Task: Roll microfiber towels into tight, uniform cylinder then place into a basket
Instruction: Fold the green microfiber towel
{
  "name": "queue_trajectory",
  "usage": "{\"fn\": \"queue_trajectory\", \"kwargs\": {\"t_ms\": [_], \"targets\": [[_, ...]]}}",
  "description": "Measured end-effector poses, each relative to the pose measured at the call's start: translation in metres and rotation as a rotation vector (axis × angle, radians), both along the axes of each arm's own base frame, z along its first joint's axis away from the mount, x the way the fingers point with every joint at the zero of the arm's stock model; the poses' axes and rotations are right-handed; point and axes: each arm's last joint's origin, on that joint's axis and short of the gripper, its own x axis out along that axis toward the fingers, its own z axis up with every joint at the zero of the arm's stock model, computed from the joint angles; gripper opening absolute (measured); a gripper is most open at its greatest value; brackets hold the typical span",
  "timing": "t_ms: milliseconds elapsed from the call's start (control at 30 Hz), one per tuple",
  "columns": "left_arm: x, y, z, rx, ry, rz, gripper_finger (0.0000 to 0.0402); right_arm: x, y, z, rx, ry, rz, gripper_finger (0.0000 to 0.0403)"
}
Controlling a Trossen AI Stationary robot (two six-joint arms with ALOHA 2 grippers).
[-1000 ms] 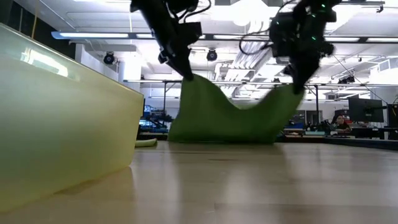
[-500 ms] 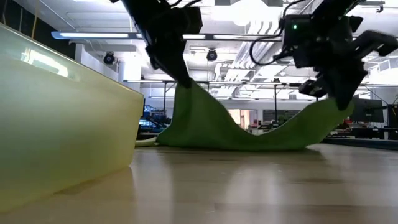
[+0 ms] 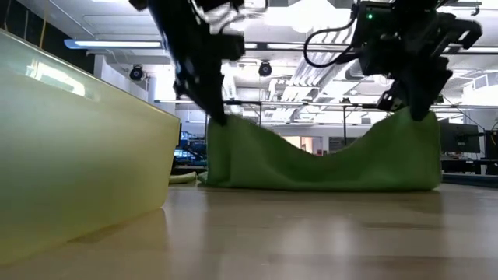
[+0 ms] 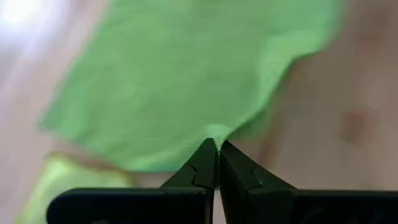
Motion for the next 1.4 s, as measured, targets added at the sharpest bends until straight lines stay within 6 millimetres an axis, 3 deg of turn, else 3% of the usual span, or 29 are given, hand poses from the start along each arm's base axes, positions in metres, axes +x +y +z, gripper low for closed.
{"fn": "queue_trajectory", "kwargs": {"t_ms": [167, 433, 767, 1067, 1400], "targets": [[-0.001, 0.022, -0.011, 0.028, 0.049, 0.133, 0.0, 0.0, -0.008, -0.001, -0.086, 0.042, -0.134, 0.0], [0.001, 0.043, -0.032, 0.111, 0.135, 0.152, 0.0, 0.0, -0.021, -0.005, -0.234, 0.119, -0.403, 0.0], [-0.005, 0.07, -0.034, 0.21, 0.21, 0.152, 0.0, -0.002, -0.032, -0.004, -0.316, 0.137, -0.613, 0.0], [-0.001, 0.072, -0.042, 0.177, 0.256, -0.029, 0.0001, 0.008, -0.036, -0.021, -0.333, 0.207, -0.561, 0.0001], [0.001, 0.079, -0.044, 0.313, 0.272, 0.046, 0.0001, 0.006, -0.044, -0.022, -0.466, 0.229, -0.588, 0.0001]]}}
